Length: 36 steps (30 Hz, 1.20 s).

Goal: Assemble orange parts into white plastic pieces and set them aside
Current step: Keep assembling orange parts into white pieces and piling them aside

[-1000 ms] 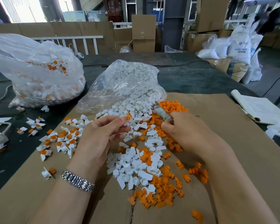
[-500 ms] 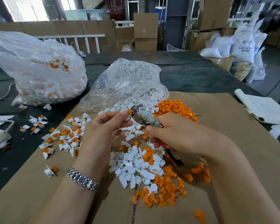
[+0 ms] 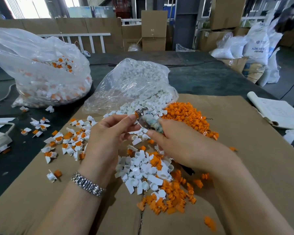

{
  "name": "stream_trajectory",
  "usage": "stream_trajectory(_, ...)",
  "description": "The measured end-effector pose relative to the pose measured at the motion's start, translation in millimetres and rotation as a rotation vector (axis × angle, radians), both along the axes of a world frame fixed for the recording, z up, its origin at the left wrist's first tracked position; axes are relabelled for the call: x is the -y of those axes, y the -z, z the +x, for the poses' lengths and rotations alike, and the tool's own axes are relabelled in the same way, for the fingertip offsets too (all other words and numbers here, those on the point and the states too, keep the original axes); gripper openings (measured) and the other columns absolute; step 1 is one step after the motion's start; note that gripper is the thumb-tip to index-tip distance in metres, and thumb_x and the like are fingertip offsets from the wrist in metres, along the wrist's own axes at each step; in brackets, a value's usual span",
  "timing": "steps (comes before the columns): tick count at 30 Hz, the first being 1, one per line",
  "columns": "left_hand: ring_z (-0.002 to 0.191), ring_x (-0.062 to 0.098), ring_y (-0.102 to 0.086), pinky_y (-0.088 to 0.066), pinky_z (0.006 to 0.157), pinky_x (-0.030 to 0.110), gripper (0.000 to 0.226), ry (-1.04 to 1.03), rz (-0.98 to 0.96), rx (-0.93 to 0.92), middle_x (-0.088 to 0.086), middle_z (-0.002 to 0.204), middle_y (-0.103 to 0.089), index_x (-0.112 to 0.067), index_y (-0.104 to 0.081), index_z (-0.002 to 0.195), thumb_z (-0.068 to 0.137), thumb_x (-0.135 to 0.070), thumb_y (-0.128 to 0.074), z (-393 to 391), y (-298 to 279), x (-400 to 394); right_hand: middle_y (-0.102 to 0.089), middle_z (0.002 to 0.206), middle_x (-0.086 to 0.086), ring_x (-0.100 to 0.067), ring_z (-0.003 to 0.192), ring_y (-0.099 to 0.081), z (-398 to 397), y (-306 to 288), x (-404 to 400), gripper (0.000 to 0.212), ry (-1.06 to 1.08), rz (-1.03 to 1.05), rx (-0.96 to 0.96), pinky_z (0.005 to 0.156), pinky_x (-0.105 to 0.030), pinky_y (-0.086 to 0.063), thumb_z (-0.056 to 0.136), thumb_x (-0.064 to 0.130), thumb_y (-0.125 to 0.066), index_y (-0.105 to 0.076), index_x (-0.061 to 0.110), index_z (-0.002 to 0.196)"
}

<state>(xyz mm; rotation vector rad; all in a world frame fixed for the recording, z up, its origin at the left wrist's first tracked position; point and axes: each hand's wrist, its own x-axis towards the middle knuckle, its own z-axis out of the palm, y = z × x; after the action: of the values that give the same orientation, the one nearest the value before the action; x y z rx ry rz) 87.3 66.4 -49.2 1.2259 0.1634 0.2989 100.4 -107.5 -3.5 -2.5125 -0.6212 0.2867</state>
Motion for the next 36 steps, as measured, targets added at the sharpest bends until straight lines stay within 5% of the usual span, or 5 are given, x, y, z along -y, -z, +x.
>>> stream_trajectory(12, 0.083, 0.016, -0.075, -0.056, 0.063, 0.02, 0.011, -0.049, 0.072, -0.001, 0.005, 0.087, -0.077, -0.008, -0.077, 0.097, 0.091, -0.018, -0.076, 0, 3, -4, -0.064, 0.078, -0.003, -0.019, 0.069, -0.062, 5, 10, -2, 0.045, 0.022, 0.005, 0.085, 0.061, -0.043, -0.052, 0.098, 0.062, -0.04, -0.055, 0.022, 0.086)
stream_trajectory(20, 0.086, 0.01, -0.063, -0.049, 0.067, 0.024, 0.012, -0.55, 0.821, -0.069, -0.008, 0.097, -0.066, -0.025, -0.07, 0.104, 0.094, -0.018, -0.071, 1, 2, -32, -0.059, 0.087, -0.001, -0.016, 0.071, -0.056, 31, 19, 31, 0.035, 0.345, -0.013, 0.143, 0.057, -0.032, -0.039, 0.098, 0.058, -0.043, -0.049, 0.024, 0.091)
stream_trajectory(25, 0.088, 0.003, -0.055, -0.039, 0.069, 0.015, 0.028, -0.262, 1.176, -0.052, -0.01, 0.102, -0.06, -0.028, -0.072, 0.109, 0.092, -0.006, -0.067, 2, 5, -30, -0.053, 0.125, -0.015, -0.035, 0.116, -0.052, 43, 35, 31, 0.054, 0.534, -0.233, 0.177, 0.097, -0.053, -0.045, 0.096, 0.06, -0.046, -0.05, 0.013, 0.122)
stream_trajectory(32, 0.105, 0.008, -0.052, -0.045, 0.102, 0.036, 0.025, 0.04, 1.462, -0.022, -0.014, 0.114, -0.063, -0.031, -0.073, 0.12, 0.098, -0.021, -0.066, 8, 15, -26, -0.048, 0.137, -0.019, -0.038, 0.128, -0.045, 45, 47, 21, 0.072, 0.483, -0.381, 0.189, 0.102, -0.054, -0.036, 0.091, 0.068, -0.049, -0.046, 0.01, 0.135)
stream_trajectory(36, 0.107, 0.013, -0.057, -0.049, 0.096, 0.034, 0.027, 0.062, 1.487, -0.066, -0.011, 0.113, -0.067, -0.032, -0.073, 0.121, 0.094, -0.028, -0.073, 14, 18, -23, -0.048, 0.137, -0.019, -0.038, 0.128, -0.044, 45, 50, 17, 0.074, 0.462, -0.363, 0.193, 0.104, -0.056, -0.036, 0.092, 0.07, -0.046, -0.047, 0.01, 0.134)
